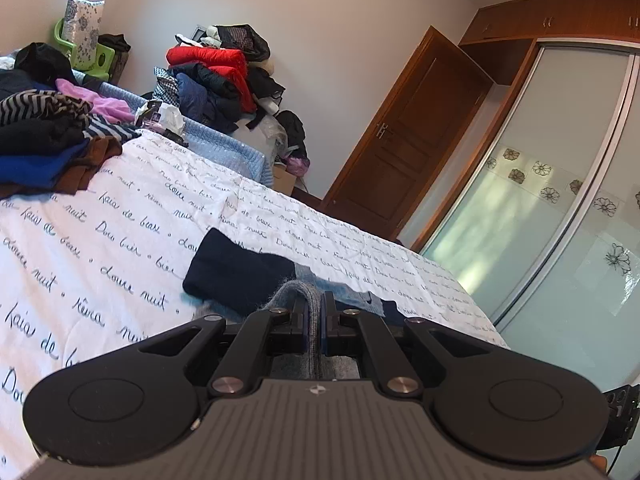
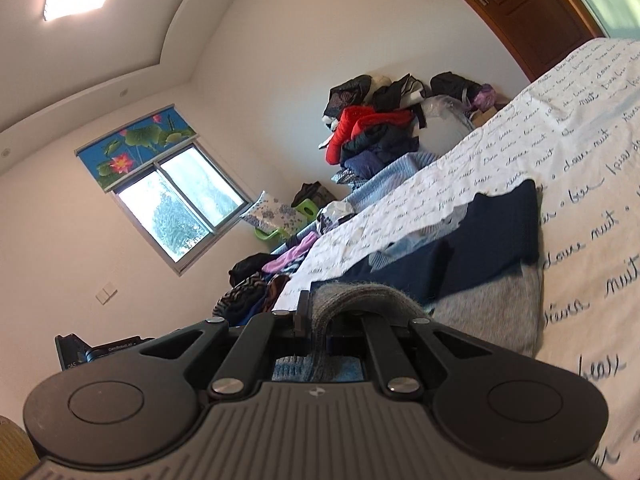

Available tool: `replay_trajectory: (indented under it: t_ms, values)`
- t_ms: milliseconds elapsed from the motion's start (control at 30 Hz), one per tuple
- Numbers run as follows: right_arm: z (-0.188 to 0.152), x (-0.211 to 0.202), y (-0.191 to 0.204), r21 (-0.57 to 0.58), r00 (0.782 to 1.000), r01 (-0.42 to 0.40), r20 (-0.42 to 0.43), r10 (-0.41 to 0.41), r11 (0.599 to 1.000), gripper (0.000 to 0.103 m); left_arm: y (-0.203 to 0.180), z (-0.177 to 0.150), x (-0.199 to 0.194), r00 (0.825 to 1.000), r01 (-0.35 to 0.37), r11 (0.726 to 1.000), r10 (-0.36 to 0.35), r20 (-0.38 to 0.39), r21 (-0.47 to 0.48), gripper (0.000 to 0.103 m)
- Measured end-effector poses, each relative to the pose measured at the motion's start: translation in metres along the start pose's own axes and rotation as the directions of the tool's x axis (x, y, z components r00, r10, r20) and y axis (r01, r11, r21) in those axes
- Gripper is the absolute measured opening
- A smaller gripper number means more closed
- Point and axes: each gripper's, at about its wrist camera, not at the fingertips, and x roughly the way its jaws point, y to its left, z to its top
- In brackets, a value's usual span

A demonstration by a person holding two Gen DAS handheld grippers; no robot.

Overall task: Fold small clothes
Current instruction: 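Lift the hem with both grippers and fold it over toward the collar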

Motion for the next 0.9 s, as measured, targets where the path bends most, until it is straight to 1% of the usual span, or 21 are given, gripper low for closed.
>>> replay_trajectory:
  t_ms: [267, 433, 567, 900]
  values:
    - [0.022, 0.023, -0.023, 0.016, 0.998, 0.046, 0.043, -0.047, 0.999, 0.007, -0.006, 0.019, 0.044, 0.998, -0.061, 0.998, 0.061, -0.004, 0.031, 0.006]
    - [0.031, 0.034, -0.034, 0.016, 0.997, 0.065, 0.049, -0.065, 0.998, 0.007, -0.007, 0.025, 0.068, 0.996, -0.086, 0.995, 0.086, -0.013, 0.041, 0.006]
    - [0.036, 0.041, -0.04, 0.015, 0.996, 0.075, 0.052, -0.075, 0.997, 0.007, -0.008, 0.027, 0.082, 0.994, -0.104, 0.993, 0.105, -0.027, 0.05, 0.006]
    - [0.041, 0.057, -0.047, -0.001, 0.992, 0.118, 0.052, -0.117, 0.993, 0.007, -0.006, 0.03, 0.103, 0.989, -0.144, 0.988, 0.147, -0.034, 0.059, 0.006]
